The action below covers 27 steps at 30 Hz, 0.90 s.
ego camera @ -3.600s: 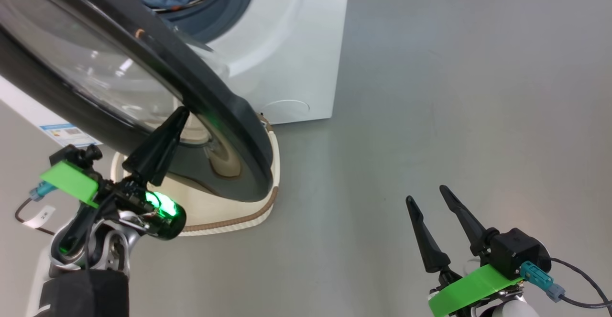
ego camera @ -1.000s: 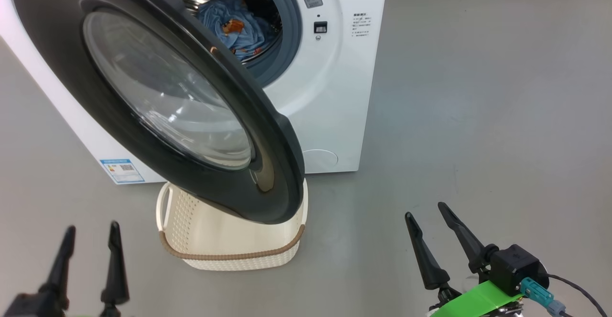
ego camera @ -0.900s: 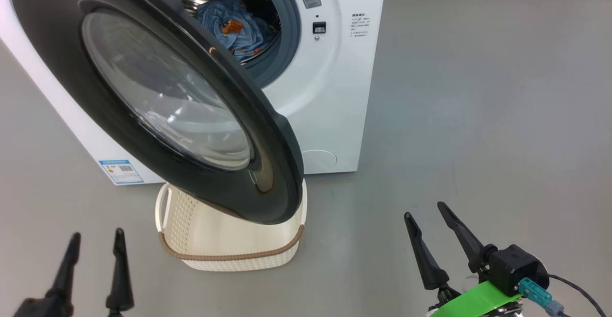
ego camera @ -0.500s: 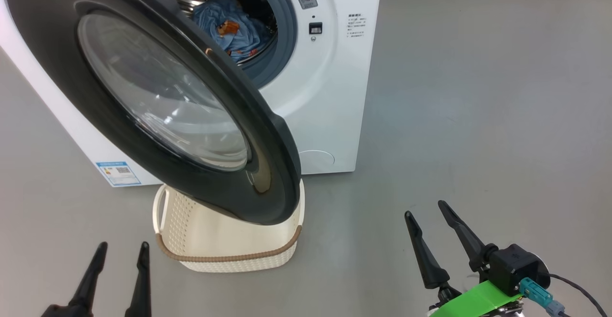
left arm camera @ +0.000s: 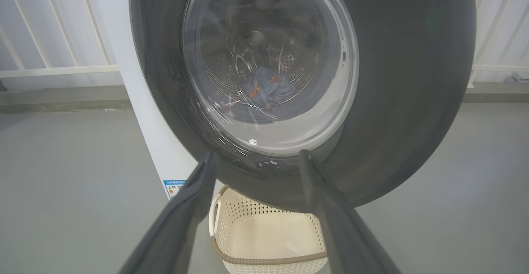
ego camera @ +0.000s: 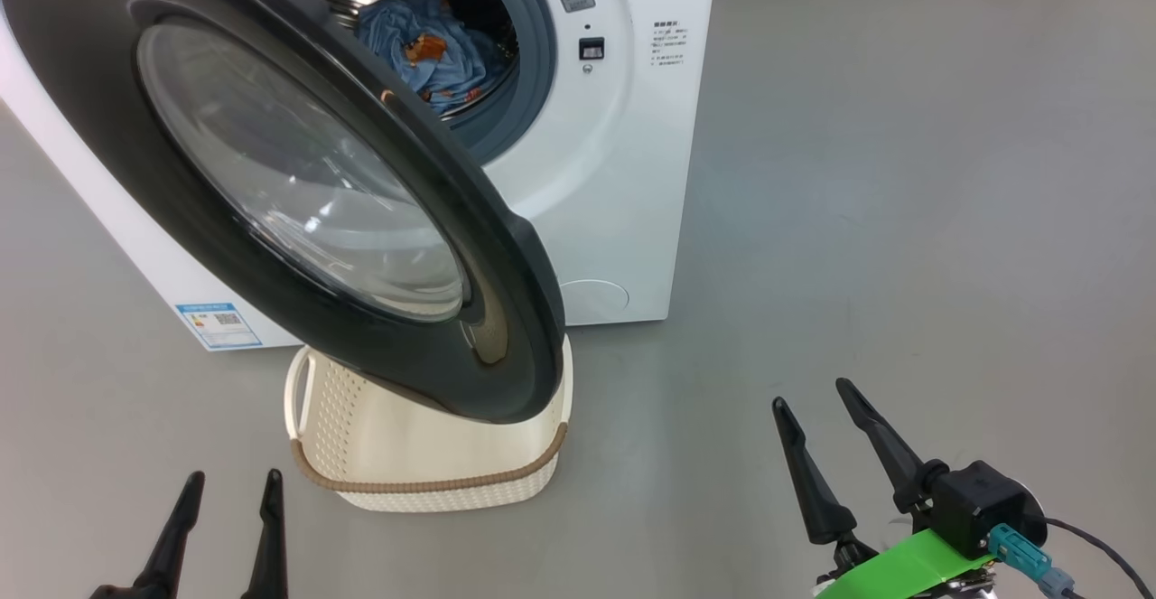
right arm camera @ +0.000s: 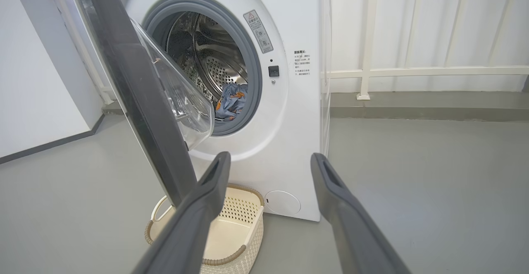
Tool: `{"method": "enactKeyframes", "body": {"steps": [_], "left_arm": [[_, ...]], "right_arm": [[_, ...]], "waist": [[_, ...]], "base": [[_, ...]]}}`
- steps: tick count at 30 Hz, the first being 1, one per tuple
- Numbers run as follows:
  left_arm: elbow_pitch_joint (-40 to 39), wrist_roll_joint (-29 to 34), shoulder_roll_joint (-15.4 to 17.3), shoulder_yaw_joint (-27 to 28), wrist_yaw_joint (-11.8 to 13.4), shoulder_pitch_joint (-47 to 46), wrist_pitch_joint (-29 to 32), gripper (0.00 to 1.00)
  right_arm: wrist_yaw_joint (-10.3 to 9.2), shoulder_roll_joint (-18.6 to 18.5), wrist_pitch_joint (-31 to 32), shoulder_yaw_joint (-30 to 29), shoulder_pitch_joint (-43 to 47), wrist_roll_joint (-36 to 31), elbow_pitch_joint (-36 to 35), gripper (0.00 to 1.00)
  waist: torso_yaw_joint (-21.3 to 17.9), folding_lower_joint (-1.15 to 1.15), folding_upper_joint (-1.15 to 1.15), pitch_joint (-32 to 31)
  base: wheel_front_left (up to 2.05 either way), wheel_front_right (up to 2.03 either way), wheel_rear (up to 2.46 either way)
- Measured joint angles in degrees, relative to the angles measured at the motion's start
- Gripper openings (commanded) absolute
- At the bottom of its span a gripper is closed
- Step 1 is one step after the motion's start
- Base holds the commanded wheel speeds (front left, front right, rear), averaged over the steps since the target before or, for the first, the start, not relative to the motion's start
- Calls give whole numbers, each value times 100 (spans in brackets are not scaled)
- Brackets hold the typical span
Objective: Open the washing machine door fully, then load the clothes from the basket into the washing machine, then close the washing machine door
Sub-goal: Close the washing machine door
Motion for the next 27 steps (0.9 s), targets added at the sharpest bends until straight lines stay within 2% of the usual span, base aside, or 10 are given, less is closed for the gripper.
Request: {"method": "enactKeyframes", "body": {"steps": [17, 18, 20, 27], "left_arm": [[0, 1, -24, 35, 0, -7, 0, 100], [-1, 1, -25, 41, 0, -7, 0, 100], [-3, -2, -26, 45, 0, -7, 0, 100], [-3, -44, -31, 55, 0, -7, 0, 100]], "right_arm": [[0, 1, 0, -57, 1, 0, 1, 100], [0, 1, 0, -57, 1, 0, 1, 82], [0, 1, 0, -59, 1, 1, 1, 0], [0, 2, 0, -71, 1, 20, -116, 0]], "waist": [[19, 0, 0, 48], [20, 0, 0, 49], [26, 0, 0, 54], [21, 0, 0, 53]], "base": [[0, 0, 0], [0, 0, 0], [0, 0, 0], [0, 0, 0]]}}
